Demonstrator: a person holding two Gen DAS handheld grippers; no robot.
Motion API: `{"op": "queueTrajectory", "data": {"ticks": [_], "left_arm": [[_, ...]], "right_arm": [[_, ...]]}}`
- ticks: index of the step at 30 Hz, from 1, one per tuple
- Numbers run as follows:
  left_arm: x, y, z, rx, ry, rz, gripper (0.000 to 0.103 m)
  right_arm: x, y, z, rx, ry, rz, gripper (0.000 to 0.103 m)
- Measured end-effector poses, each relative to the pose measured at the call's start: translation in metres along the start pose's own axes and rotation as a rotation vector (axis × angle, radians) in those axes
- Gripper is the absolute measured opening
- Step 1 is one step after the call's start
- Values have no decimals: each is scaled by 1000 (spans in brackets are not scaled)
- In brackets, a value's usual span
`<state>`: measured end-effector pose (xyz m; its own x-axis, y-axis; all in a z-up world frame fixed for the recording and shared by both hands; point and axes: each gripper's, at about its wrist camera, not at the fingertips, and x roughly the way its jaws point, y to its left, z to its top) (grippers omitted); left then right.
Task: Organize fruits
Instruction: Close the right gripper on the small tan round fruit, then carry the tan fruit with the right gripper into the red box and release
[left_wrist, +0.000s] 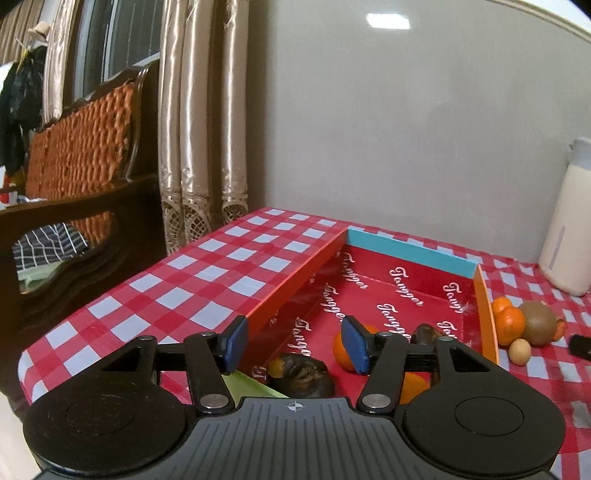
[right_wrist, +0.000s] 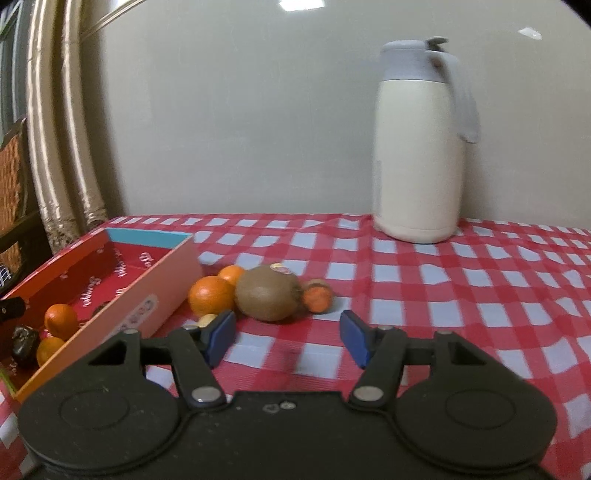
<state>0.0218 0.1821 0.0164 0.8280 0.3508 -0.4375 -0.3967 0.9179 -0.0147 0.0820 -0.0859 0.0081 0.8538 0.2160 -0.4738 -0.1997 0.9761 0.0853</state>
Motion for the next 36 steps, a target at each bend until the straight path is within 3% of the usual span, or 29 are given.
{"op": "queueTrajectory", "data": {"ticks": [4, 10, 19, 26, 36], "left_arm": [[-6, 5, 0, -4, -25, -16, 56], [-15, 28, 4, -33, -88, 38, 65], [-4, 74, 2, -80, -55, 118, 65], [-1, 90, -1, -87, -49, 135, 65], [-3, 94, -1, -88, -52, 134, 65]], "right_arm": [[11, 16, 0, -22, 12, 30, 57], [27, 35, -1, -46, 35, 62, 52], [50, 48, -4, -50, 84, 53, 46], [60, 49, -4, -40, 134, 41, 25], [46, 53, 0, -45, 93, 45, 24]]}}
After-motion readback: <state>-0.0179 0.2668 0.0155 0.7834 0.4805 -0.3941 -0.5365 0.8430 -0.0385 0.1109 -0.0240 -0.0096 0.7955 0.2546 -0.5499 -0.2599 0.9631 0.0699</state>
